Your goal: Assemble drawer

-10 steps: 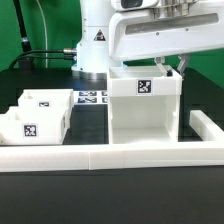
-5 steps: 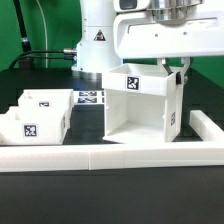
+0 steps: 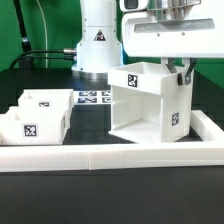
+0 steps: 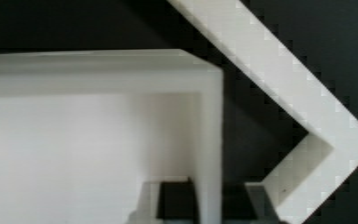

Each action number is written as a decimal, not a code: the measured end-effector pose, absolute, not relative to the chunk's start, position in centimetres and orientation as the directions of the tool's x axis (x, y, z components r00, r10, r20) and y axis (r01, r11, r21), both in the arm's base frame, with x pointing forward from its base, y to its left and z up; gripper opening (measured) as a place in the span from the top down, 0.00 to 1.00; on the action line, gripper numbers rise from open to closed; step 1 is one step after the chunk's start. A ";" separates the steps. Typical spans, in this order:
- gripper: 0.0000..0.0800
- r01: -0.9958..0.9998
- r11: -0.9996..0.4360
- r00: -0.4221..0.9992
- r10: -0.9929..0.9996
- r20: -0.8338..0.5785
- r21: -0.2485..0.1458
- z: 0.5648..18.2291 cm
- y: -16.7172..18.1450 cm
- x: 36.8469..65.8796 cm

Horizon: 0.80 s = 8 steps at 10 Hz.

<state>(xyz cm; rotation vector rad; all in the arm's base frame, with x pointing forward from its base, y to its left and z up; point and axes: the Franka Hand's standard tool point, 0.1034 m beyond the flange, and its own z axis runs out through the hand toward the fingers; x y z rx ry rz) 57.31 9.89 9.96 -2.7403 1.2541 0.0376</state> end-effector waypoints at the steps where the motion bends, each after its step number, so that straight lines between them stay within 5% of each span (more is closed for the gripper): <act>1: 0.95 -0.810 -0.577 0.585 -0.806 -0.091 -0.102 9.9 10.0 57.3; 4: 0.95 -0.981 -0.185 0.192 -0.972 -0.135 -0.063 9.8 10.1 57.2; 8: 0.95 -0.998 -0.039 0.046 -0.984 -0.169 -0.045 9.9 10.6 57.1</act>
Offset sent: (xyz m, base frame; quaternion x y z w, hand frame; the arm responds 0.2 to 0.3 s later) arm 0.0000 -0.0140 -0.0089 -0.0200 0.0444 0.3694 0.9280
